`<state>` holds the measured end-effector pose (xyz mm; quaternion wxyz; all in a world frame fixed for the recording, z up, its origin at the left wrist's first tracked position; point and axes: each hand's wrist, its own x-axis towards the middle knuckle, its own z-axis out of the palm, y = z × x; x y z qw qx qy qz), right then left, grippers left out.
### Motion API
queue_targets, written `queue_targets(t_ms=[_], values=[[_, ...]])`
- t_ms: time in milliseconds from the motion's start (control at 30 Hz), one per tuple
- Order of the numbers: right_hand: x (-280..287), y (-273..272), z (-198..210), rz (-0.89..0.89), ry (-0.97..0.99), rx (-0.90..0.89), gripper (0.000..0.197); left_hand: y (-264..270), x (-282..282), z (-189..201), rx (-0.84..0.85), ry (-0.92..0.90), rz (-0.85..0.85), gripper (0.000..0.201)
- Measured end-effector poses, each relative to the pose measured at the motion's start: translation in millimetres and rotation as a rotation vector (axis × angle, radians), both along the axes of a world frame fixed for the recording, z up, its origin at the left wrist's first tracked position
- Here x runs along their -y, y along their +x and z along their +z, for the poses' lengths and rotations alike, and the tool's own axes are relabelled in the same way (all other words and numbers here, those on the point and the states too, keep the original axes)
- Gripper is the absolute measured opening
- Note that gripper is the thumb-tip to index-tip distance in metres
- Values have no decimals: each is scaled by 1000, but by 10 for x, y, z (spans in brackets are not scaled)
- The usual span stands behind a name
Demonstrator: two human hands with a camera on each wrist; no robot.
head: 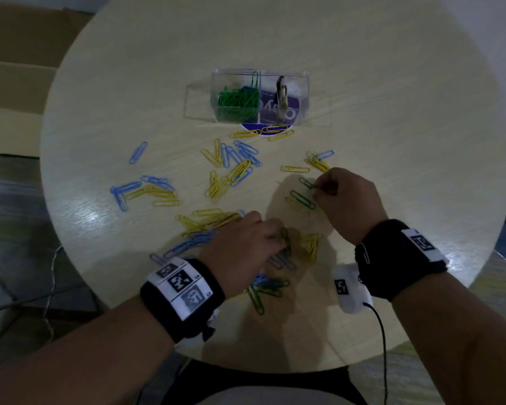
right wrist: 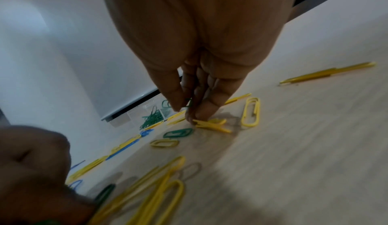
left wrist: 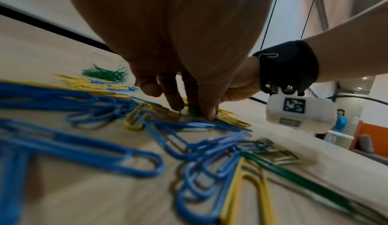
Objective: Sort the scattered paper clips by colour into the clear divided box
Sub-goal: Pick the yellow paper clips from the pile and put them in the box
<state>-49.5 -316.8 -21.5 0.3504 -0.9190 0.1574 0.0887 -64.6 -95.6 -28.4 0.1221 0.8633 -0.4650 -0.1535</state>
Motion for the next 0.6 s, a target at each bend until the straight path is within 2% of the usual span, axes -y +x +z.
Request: queue_targets(t_ms=[167, 333, 500, 600], values=[[35, 58, 57, -7, -46, 20, 10, 142, -246, -102, -4, -59, 172, 35], [-68, 63, 29, 172, -153, 11, 21, 322, -241, -51, 23, -180, 328, 27], [-92, 85, 13, 254, -243, -10, 19, 442, -169, -81, 101, -111, 195, 21], [-95, 150, 3, 281, -284, -27, 15, 511, -171, -82, 91, -52, 192, 17]])
